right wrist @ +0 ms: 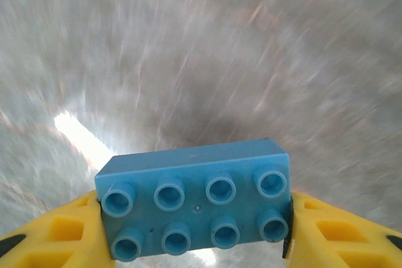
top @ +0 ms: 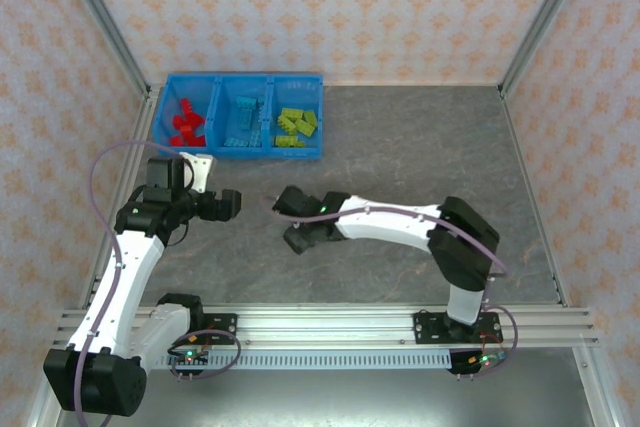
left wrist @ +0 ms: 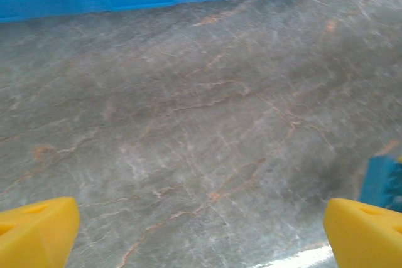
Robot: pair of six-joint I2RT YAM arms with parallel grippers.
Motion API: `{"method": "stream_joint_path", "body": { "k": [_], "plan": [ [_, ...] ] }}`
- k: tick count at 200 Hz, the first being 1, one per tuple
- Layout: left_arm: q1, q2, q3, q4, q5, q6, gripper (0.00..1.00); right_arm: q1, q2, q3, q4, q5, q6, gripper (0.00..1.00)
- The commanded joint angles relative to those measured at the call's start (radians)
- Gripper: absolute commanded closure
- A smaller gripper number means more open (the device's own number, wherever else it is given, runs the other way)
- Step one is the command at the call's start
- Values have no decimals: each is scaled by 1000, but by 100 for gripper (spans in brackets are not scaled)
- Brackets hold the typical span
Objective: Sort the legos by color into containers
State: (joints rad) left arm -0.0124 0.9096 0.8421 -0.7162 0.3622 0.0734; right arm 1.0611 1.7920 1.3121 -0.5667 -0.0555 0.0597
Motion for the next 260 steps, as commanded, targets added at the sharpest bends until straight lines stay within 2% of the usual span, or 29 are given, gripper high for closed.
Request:
{"method": "stream_joint_path", "body": {
  "k": [1, 25, 47, 72, 106, 122, 133, 158, 173, 222, 237, 250, 260],
  "plan": [
    [8, -21, -8, 49, -136, -73, 0, -76, -59, 101, 196, 67, -49, 51],
    [11, -24, -5, 43, -145, -76, 0, -128, 56, 261, 339, 111, -139, 52],
    [11, -53, -9, 48, -25, -11, 0, -178, 229, 474, 387, 87, -198, 52],
    [10, -113, -28, 79, 113, 25, 0, -224, 457, 781, 331, 69, -247, 53],
    [10, -174, -50, 89, 57, 33, 0, -263, 811, 1310, 124, -17, -313, 50],
    [9, -173, -50, 91, 51, 34, 0, -265, 911, 1447, 128, -29, -366, 47],
    [9, -166, -48, 92, 56, 34, 0, -265, 920, 1446, 179, -35, -384, 44],
    [10, -153, -43, 91, 77, 38, 0, -265, 900, 1423, 253, -45, -402, 19],
    [9, -153, -43, 91, 73, 40, 0, -265, 875, 1428, 245, -46, -412, 9],
    [9, -129, -40, 89, 25, 43, 0, -269, 663, 1322, 106, 23, -387, 3],
    [9, -120, -33, 100, -8, -25, 0, -283, 531, 1175, 86, 17, -346, 2],
    [9, -119, -5, 99, -66, -133, 0, -302, 360, 933, 154, -7, -313, 2],
    [9, -127, -1, 121, -159, -247, 0, -315, 216, 729, 238, 1, -287, 1]
  ]
}}
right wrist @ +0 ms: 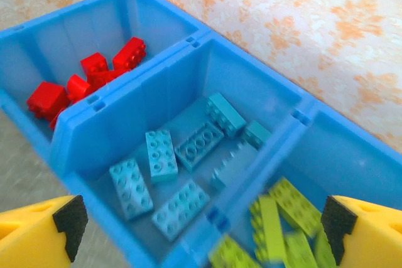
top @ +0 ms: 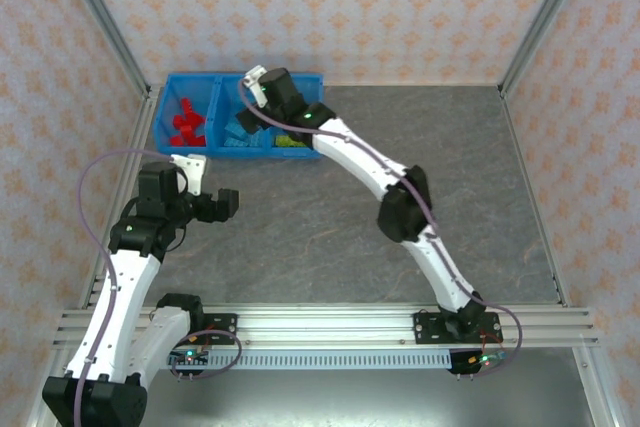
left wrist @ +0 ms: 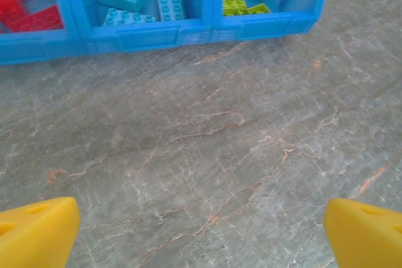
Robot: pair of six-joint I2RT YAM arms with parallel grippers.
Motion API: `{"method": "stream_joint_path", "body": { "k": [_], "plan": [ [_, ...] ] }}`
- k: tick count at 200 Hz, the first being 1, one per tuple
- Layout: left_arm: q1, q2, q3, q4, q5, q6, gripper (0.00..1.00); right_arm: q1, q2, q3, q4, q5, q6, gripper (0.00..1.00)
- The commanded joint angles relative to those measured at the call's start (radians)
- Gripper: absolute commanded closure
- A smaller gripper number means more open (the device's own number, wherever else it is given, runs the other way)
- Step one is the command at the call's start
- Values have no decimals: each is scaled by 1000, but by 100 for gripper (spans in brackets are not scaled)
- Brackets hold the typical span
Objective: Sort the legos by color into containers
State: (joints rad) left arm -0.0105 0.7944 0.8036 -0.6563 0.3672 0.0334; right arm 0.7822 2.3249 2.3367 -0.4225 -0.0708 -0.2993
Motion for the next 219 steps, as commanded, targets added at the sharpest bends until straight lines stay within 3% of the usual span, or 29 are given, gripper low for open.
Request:
{"method": "stream_joint_path", "body": {
  "k": [1, 19, 44, 62, 80, 103, 131, 136, 143, 166, 205, 215, 219],
  "plan": [
    [7, -14, 37, 65, -171, -221, 0, -38, -331, -317, 109, 18, 74, 1],
    [8, -39, -19, 173, -283, -308, 0, -66, -575, -678, 246, 66, 128, 1],
    [6, -40, -125, 323, -440, -291, 0, -89, -873, -1111, 382, 252, 170, 1],
    [6, 11, -177, 411, -513, -249, 0, -128, -1046, -1342, 474, 409, 221, 1],
    [4, 84, -221, 506, -552, -215, 0, -242, -1174, -1506, 462, 492, 383, 1],
    [2, 157, -302, 677, -607, -210, 0, -397, -1243, -1653, 424, 666, 543, 1],
    [2, 258, -395, 918, -641, -136, 0, -520, -1161, -1796, 610, 729, 470, 1],
    [1, 285, -403, 959, -638, -123, 0, -541, -1150, -1757, 519, 704, 500, 1],
    [1, 322, -414, 1018, -616, -102, 0, -559, -1116, -1734, 525, 694, 474, 1],
    [1, 447, -426, 1199, -547, -79, 0, -580, -990, -1813, 831, 689, 297, 1],
    [7, 655, -378, 1365, -453, -72, 0, -664, -809, -1894, 1194, 406, 255, 0],
    [-7, 717, -402, 1474, -393, -22, 0, -724, -834, -1903, 1128, 251, 287, 1],
    [-14, 711, -399, 1451, -388, -12, 0, -751, -810, -1931, 1180, 190, 288, 1]
  ]
}}
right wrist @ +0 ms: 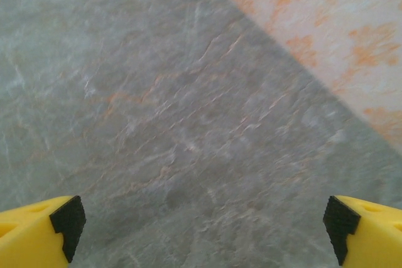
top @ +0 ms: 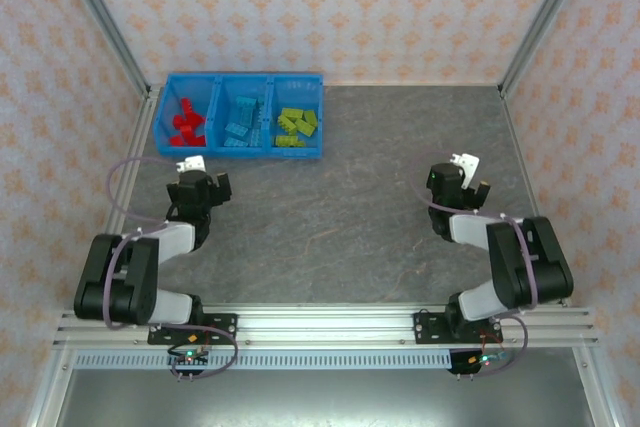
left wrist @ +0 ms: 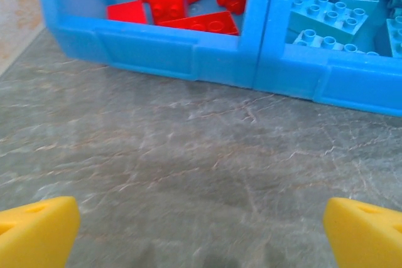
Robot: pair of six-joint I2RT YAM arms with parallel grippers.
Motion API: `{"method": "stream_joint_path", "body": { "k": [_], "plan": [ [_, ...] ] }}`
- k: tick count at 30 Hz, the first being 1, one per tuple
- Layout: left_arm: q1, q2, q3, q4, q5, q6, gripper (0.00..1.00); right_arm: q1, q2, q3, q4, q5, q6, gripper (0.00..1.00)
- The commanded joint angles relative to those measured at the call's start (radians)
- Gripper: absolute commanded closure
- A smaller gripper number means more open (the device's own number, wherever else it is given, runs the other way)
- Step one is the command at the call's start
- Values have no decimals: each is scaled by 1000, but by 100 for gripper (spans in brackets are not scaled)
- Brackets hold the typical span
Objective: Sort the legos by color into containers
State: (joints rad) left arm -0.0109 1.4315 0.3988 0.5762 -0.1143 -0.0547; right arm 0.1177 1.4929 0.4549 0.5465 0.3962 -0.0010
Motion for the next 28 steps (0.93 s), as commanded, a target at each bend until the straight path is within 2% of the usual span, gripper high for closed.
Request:
{"method": "stream_joint_path", "body": {
  "k": [1, 2, 3, 4, 6, 7, 9, 15, 28],
  "plan": [
    [-14, 70, 10, 202, 95, 76, 0, -92, 33, -59, 240, -288, -10, 1],
    [-16, 62, 29, 161, 90, 73, 0, -108, 63, -100, 416, -317, -4, 1],
    [-17, 71, 16, 199, 85, 71, 0, -108, 23, -81, 313, -324, -2, 1],
    [-16, 62, 30, 154, 78, 67, 0, -110, 7, -46, 208, -326, 1, 1],
    [-16, 64, 27, 162, 76, 70, 0, -108, 40, -72, 321, -318, -4, 1],
    [-16, 67, 23, 178, 76, 71, 0, -108, 18, -52, 243, -315, -2, 1],
    [-15, 67, 25, 174, 76, 69, 0, -101, 31, -65, 293, -299, -9, 1],
    [-17, 66, 26, 168, 78, 69, 0, -95, 23, -27, 208, -371, -47, 1],
    [-17, 67, 27, 171, 77, 70, 0, -96, 23, -29, 210, -373, -46, 1]
  ]
}}
